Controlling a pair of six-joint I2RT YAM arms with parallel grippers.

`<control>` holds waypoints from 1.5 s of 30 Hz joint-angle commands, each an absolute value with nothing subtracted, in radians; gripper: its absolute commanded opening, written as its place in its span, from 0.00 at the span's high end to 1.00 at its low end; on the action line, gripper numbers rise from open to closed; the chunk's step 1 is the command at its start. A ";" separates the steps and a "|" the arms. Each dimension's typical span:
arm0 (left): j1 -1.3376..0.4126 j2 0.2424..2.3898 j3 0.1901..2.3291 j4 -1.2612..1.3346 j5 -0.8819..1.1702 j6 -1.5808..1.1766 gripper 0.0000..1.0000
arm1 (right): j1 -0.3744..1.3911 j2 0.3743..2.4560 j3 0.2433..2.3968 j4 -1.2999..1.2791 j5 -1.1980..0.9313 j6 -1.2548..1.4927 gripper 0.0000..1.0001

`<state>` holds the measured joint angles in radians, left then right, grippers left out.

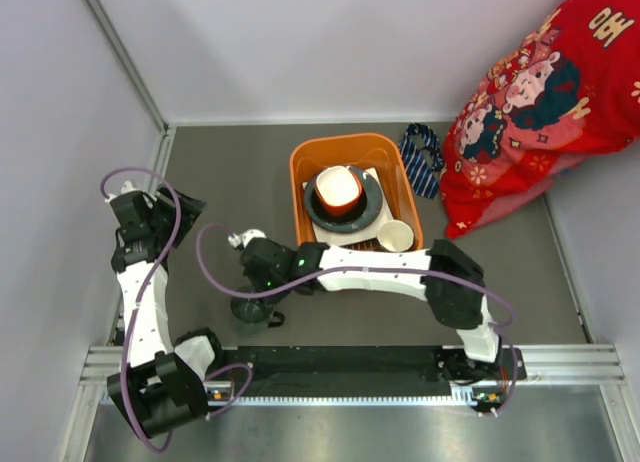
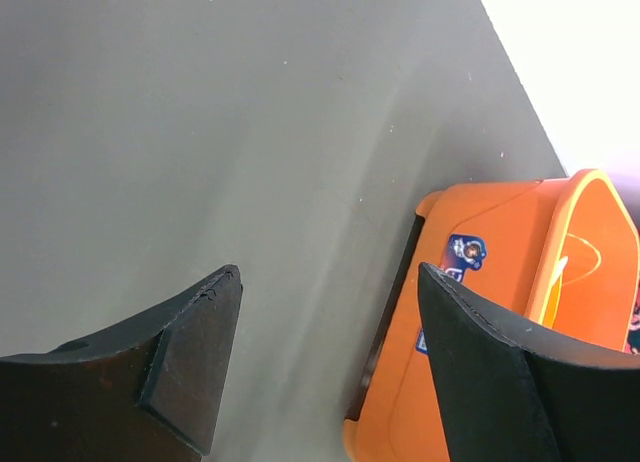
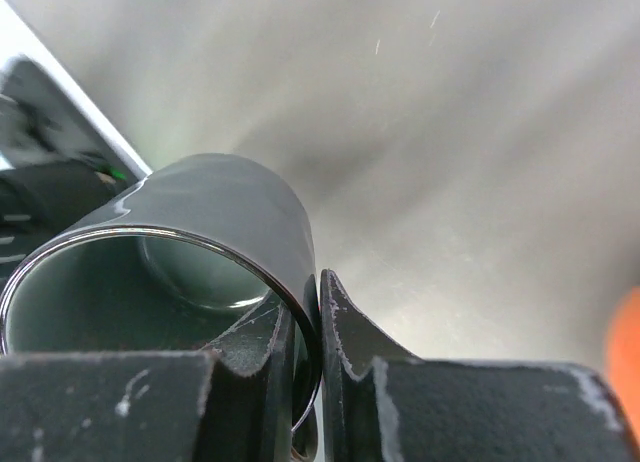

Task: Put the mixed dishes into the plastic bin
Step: Pick up the cup at the center of the board, then place the cup in the plastic bin.

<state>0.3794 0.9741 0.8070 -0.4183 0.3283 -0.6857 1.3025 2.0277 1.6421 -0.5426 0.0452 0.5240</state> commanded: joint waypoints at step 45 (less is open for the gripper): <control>0.347 1.032 0.845 -0.293 0.549 -0.620 0.25 | 0.931 1.543 1.330 -0.614 0.218 0.287 1.00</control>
